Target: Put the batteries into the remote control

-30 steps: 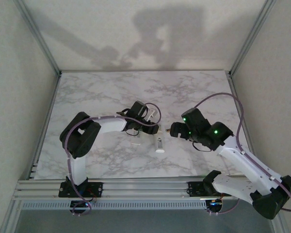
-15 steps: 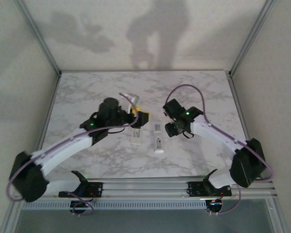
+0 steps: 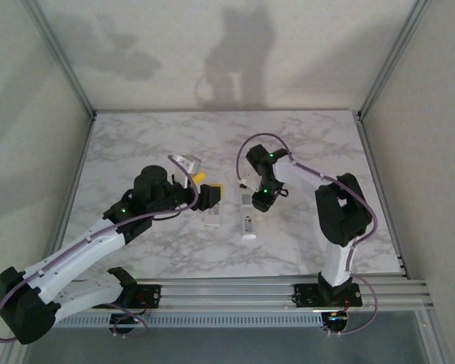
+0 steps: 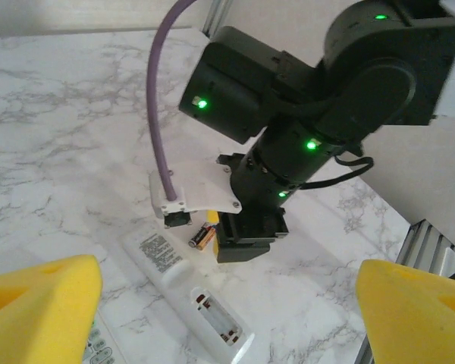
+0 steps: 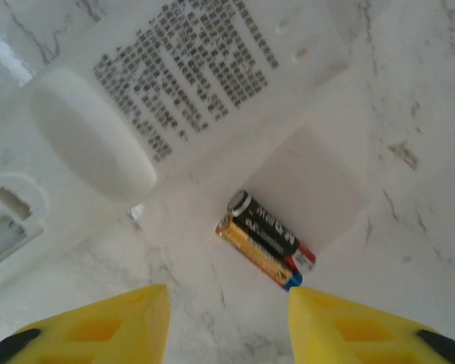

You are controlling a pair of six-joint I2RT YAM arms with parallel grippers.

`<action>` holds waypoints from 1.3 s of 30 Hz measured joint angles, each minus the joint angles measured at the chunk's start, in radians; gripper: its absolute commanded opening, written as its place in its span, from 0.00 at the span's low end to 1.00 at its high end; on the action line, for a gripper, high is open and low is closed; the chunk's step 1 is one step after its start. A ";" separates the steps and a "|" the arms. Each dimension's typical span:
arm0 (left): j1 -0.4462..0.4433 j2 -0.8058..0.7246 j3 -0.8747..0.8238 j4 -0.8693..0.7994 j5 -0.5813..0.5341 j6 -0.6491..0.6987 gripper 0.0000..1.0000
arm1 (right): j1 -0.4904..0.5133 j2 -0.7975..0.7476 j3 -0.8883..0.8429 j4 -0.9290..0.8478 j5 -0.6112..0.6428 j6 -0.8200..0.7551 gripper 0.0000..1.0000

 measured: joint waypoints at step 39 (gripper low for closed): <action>0.020 0.050 -0.029 0.024 0.009 0.000 0.88 | 0.067 0.005 -0.125 0.158 0.188 -0.064 0.24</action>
